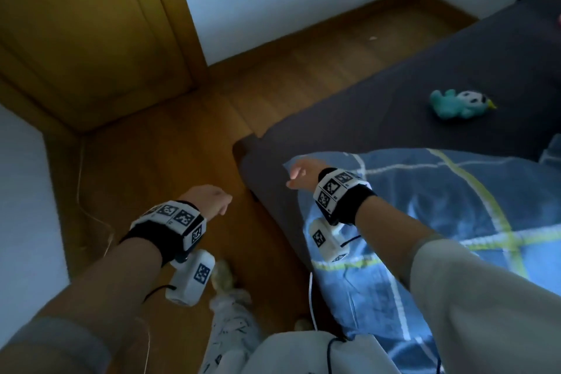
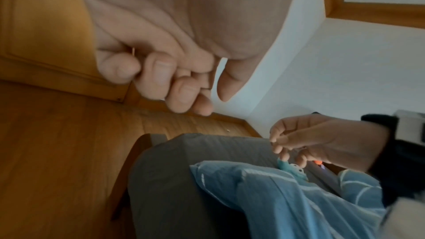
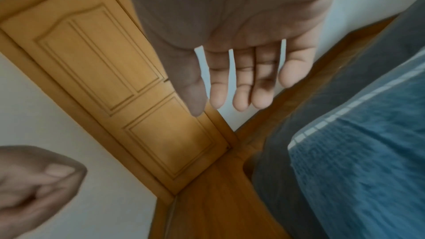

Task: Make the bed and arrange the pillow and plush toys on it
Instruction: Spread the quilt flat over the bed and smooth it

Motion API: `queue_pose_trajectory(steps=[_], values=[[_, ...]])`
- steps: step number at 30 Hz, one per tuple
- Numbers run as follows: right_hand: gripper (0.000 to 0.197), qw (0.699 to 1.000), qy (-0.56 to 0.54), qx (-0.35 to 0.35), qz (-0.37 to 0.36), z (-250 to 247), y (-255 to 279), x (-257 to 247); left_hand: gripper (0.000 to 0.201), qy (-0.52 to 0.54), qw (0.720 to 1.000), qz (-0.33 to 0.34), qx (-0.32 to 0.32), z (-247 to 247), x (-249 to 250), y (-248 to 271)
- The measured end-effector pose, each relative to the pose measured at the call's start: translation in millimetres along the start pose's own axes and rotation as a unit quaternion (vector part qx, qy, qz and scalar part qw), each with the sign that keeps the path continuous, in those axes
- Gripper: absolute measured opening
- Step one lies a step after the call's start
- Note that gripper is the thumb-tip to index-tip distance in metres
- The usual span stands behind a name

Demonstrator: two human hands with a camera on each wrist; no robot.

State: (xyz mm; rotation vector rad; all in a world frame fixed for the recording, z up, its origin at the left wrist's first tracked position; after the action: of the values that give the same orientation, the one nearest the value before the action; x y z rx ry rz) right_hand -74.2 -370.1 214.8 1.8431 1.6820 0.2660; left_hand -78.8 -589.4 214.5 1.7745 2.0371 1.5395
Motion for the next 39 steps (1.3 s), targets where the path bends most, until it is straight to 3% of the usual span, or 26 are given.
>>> queue_pose_trajectory(steps=[3,6,8,10,12,15,17,21,23,26,28,31,32,35,36,39], values=[[0.045,0.997,0.022,0.02,0.068,1.9,-63.4,-1.2,0.032,0.018,1.0,0.005,0.001,-38.7,-0.8,-56.8],[0.072,0.978,0.086,-0.021,0.187,16.1,-96.6,16.1,0.028,-0.017,0.999,0.001,-0.029,-73.2,6.2,-109.5],[0.068,0.962,0.083,-0.035,0.257,32.0,-106.1,35.1,0.029,-0.048,0.996,-0.01,-0.073,-90.4,14.7,-138.2],[0.055,0.943,0.052,-0.008,0.327,45.2,-112.8,57.2,0.029,-0.107,0.988,-0.004,-0.115,-103.6,35.2,-170.1],[0.052,0.932,0.03,-0.012,0.36,53.4,-110.7,74.6,0.026,-0.178,0.973,0.0,-0.146,-105.5,61.5,-199.9],[0.052,0.925,-0.073,-0.085,0.362,65.5,-100.7,95.0,0.027,-0.257,0.942,0.048,-0.21,-72.4,113.3,-232.3],[0.04,0.905,-0.15,-0.104,0.384,71.6,-92.0,109.7,0.03,-0.306,0.916,0.098,-0.241,-32.5,150.5,-250.7],[0.029,0.869,-0.265,-0.022,0.416,60.1,-69.0,131.3,0.038,-0.423,0.843,0.211,-0.255,52.5,218.9,-258.1],[0.025,0.838,-0.315,0.062,0.441,43.7,-40.8,135.8,0.039,-0.45,0.814,0.25,-0.269,89.9,244.4,-245.5],[0.024,0.779,-0.368,0.193,0.47,17.0,-15.4,137.4,0.04,-0.385,0.831,0.303,-0.265,118.9,271.4,-242.3],[0.028,0.744,-0.392,0.234,0.487,6.6,0.6,131.2,0.042,-0.336,0.838,0.337,-0.266,128.5,291.1,-234.9],[0.026,0.712,-0.403,0.268,0.509,2.2,12.8,120.6,0.058,-0.319,0.807,0.382,-0.317,135.5,310.8,-230.1],[0.024,0.699,-0.406,0.272,0.522,1.1,14.9,114.8,0.062,-0.313,0.801,0.373,-0.347,135.4,314.2,-233.5],[0.031,0.654,-0.418,0.289,0.561,-1.0,18.1,92.6,0.054,-0.275,0.795,0.249,-0.48,130.8,311.0,-248.7],[0.036,0.63,-0.42,0.305,0.578,-4.3,18.9,84.2,0.05,-0.279,0.779,0.236,-0.51,126.0,311.1,-249.9],[0.049,0.542,-0.412,0.36,0.639,-15.5,14.0,56.5,0.036,-0.287,0.714,0.306,-0.561,106.2,324.7,-246.9]])
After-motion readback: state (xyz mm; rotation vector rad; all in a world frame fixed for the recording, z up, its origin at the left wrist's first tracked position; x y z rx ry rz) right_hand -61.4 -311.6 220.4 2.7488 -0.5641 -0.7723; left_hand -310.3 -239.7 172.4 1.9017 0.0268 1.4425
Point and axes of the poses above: each hand's wrist, its own y-axis away from the middle knuckle, its own z-axis out of the palm, x = y × z, the point moved 5 cm from there along -y, towards the middle knuckle, and after that the axes turned 14 degrees about y, right-handed, at the moved point
